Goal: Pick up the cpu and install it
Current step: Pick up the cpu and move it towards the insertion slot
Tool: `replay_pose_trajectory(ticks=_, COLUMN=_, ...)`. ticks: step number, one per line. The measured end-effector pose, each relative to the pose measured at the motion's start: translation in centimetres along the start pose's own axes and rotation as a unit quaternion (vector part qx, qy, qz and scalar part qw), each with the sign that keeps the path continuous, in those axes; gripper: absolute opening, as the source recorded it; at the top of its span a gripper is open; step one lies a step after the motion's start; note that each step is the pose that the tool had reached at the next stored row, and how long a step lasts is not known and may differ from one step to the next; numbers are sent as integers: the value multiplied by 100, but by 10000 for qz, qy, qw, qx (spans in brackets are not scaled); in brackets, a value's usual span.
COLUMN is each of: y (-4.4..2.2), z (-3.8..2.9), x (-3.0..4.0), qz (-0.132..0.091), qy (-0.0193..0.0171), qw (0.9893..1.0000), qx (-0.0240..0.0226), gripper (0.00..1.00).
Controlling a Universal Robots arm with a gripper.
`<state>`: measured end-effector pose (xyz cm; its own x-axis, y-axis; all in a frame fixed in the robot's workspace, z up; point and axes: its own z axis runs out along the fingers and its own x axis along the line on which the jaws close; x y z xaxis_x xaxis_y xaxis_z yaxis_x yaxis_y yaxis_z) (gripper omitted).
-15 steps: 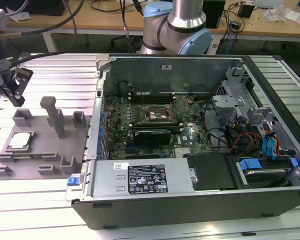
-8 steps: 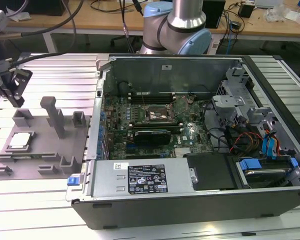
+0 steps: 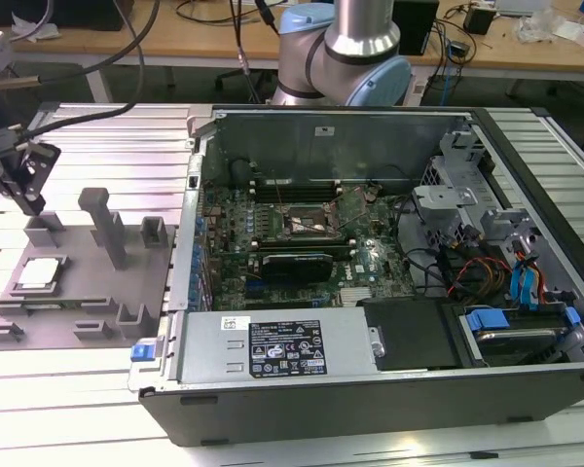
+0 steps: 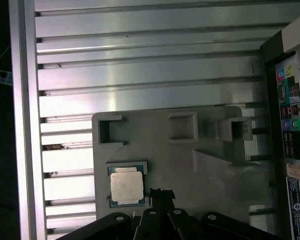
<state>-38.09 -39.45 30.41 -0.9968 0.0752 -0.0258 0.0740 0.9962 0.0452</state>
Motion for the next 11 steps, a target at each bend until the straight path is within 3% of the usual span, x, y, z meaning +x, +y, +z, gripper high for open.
replay_pose_trajectory(ticks=11, y=-15, z=143, x=93, qz=1, qy=10, qw=10000, qx=1, gripper=11)
